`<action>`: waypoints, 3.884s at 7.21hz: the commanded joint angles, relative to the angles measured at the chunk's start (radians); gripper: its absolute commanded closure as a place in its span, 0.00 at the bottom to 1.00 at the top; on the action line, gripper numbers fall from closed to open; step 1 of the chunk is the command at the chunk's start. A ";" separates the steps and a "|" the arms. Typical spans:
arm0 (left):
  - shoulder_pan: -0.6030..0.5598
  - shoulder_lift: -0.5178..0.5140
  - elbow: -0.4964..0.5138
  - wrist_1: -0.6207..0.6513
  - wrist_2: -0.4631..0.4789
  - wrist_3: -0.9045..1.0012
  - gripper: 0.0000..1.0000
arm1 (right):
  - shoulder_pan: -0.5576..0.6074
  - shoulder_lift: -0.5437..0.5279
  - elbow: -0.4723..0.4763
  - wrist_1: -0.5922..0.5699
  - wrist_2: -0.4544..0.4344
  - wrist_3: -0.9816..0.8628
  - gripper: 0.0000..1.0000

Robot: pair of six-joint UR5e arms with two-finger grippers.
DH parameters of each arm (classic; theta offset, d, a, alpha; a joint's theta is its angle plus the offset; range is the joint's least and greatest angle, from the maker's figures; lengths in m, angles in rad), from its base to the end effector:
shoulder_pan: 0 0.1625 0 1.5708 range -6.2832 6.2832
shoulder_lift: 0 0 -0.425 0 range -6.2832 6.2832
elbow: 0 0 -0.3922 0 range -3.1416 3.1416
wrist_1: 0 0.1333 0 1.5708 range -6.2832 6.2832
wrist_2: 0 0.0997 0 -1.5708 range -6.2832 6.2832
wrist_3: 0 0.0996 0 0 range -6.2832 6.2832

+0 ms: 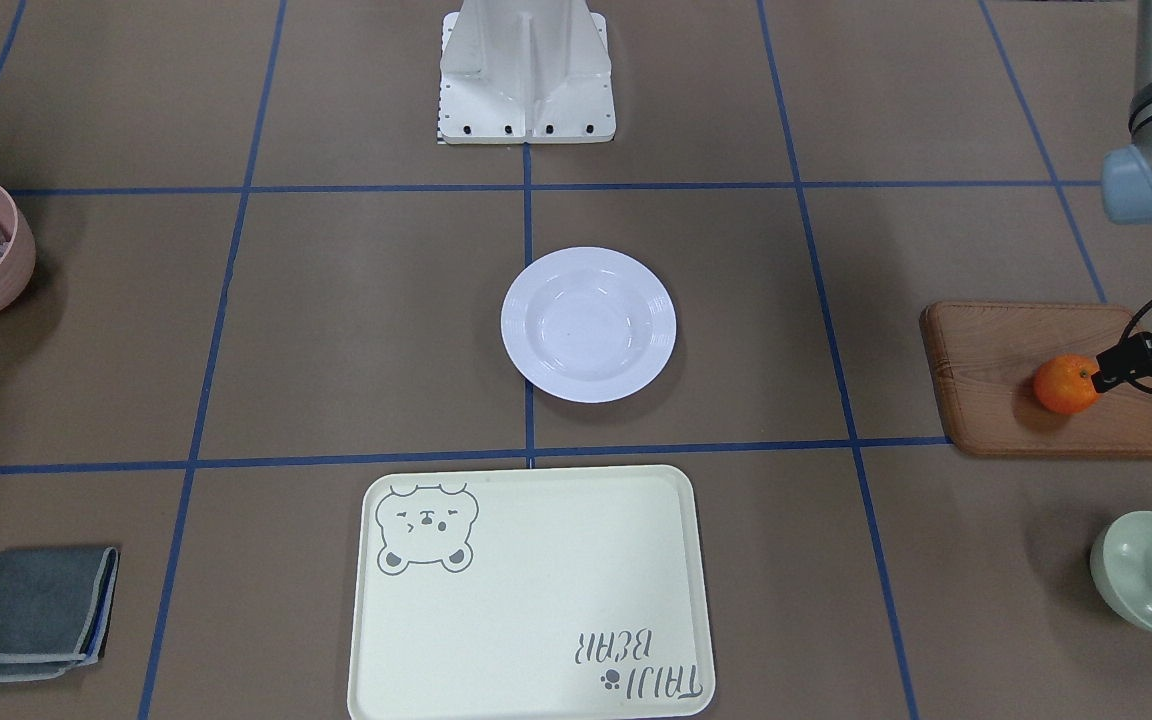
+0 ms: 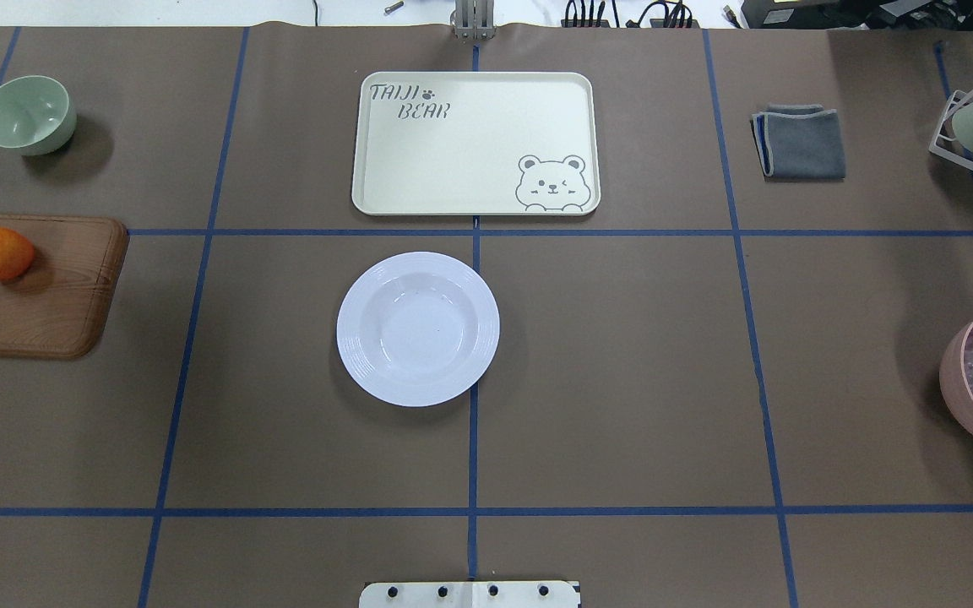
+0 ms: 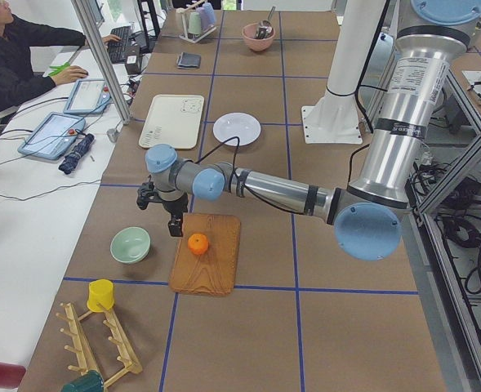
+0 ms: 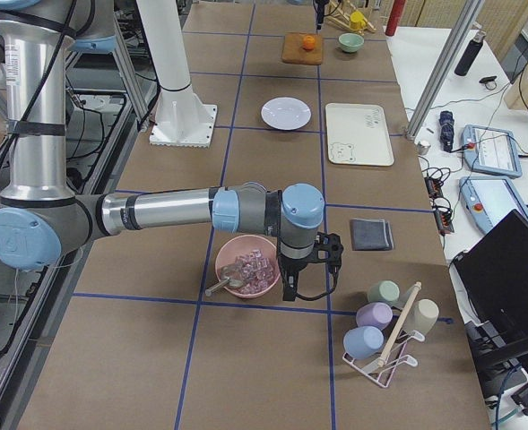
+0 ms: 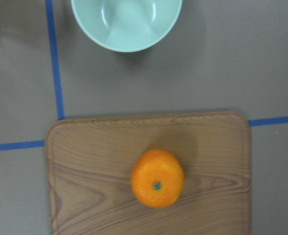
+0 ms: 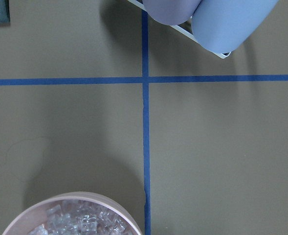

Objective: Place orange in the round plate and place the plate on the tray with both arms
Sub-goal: 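Lower the left gripper onto the orange on the wooden tray and grasp it, then carry the orange with the left gripper and lower it onto the white plate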

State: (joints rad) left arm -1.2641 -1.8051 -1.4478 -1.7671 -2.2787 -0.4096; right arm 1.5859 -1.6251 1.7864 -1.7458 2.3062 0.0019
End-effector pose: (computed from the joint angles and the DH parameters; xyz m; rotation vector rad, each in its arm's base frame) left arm 0.1177 -0.5988 0.5743 0.0297 0.7605 0.0110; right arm 0.0735 -0.4617 0.5991 -0.0082 -0.7355 0.0213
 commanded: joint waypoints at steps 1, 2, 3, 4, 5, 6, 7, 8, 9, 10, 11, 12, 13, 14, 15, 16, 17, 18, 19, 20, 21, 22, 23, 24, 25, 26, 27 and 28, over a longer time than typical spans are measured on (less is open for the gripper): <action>0.012 0.001 0.038 -0.045 0.002 -0.009 0.02 | -0.001 0.030 0.004 -0.009 -0.014 0.001 0.00; 0.017 0.001 0.059 -0.051 0.002 -0.009 0.02 | -0.001 0.030 0.002 -0.008 -0.007 0.003 0.00; 0.022 0.001 0.073 -0.072 0.002 -0.009 0.02 | -0.001 0.019 -0.007 0.000 -0.011 0.003 0.00; 0.040 0.001 0.082 -0.075 0.002 -0.011 0.02 | -0.001 0.013 0.001 0.002 -0.013 0.003 0.00; 0.048 0.001 0.086 -0.075 0.002 -0.011 0.02 | -0.001 0.016 0.001 0.002 -0.016 0.003 0.00; 0.067 0.001 0.089 -0.075 0.004 -0.009 0.02 | -0.001 0.018 0.001 0.002 -0.016 0.003 0.00; 0.080 0.001 0.095 -0.075 0.004 -0.009 0.02 | -0.001 0.022 0.001 0.002 -0.016 0.004 0.00; 0.086 0.001 0.099 -0.075 0.004 -0.009 0.02 | -0.001 0.024 -0.001 0.000 -0.014 0.004 0.00; 0.101 0.001 0.112 -0.075 0.005 -0.006 0.02 | -0.001 0.024 -0.001 0.000 -0.013 0.004 0.00; 0.101 0.001 0.119 -0.075 0.004 -0.005 0.02 | -0.001 0.025 -0.001 0.000 -0.013 0.004 0.00; 0.103 0.001 0.122 -0.075 0.004 -0.005 0.02 | -0.001 0.025 -0.001 0.000 -0.013 0.004 0.00; 0.104 0.001 0.129 -0.075 0.005 -0.005 0.02 | -0.001 0.027 -0.001 -0.004 -0.014 0.006 0.00; 0.104 0.001 0.136 -0.077 0.005 -0.005 0.02 | -0.001 0.027 0.001 -0.006 -0.014 0.006 0.00; 0.104 0.001 0.144 -0.081 0.005 -0.005 0.02 | -0.001 0.027 0.001 -0.008 -0.011 0.006 0.00; 0.104 0.001 0.142 -0.083 0.004 -0.003 0.02 | -0.001 0.027 -0.001 -0.006 -0.013 0.006 0.00; 0.106 0.001 0.139 -0.087 -0.001 -0.005 0.02 | -0.001 0.027 0.001 -0.008 -0.005 0.004 0.00; 0.106 0.001 0.139 -0.087 -0.002 -0.002 0.03 | -0.001 0.027 0.001 -0.008 -0.005 0.006 0.00; 0.106 0.001 0.139 -0.087 -0.004 0.000 0.03 | -0.001 0.027 0.001 -0.008 -0.005 0.006 0.00; 0.106 0.001 0.136 -0.087 -0.004 0.002 0.03 | -0.001 0.027 0.001 -0.009 -0.005 0.006 0.00; 0.106 0.001 0.138 -0.087 -0.004 0.002 0.03 | -0.001 0.027 -0.002 -0.009 -0.004 0.006 0.00; 0.112 0.003 0.139 -0.086 -0.004 0.002 0.02 | -0.001 0.027 -0.002 -0.009 -0.004 0.006 0.00; 0.114 0.013 0.139 -0.087 -0.004 0.003 0.02 | -0.001 0.028 -0.004 -0.009 -0.004 0.006 0.00; 0.115 0.013 0.138 -0.087 -0.004 0.003 0.07 | -0.001 0.028 -0.002 -0.009 -0.004 0.006 0.00; 0.114 0.019 0.132 -0.087 -0.004 0.003 0.48 | -0.001 0.028 -0.002 -0.011 -0.004 0.006 0.00; 0.114 0.024 0.126 -0.084 -0.011 0.003 0.80 | -0.001 0.027 -0.001 -0.012 -0.002 0.006 0.00; 0.109 0.045 0.054 -0.072 -0.083 0.002 1.00 | -0.001 0.027 -0.002 -0.012 -0.002 0.006 0.00; 0.106 0.065 -0.016 -0.040 -0.096 0.000 1.00 | 0.000 0.027 -0.005 -0.011 -0.002 0.006 0.00; 0.103 0.034 -0.035 0.022 -0.093 -0.006 1.00 | -0.001 0.027 -0.002 -0.018 -0.002 0.006 0.00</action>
State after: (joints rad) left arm -1.1572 -1.7566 -1.4355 -1.8057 -2.3601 -0.4102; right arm 1.5852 -1.5983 1.7830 -1.7585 2.3040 0.0077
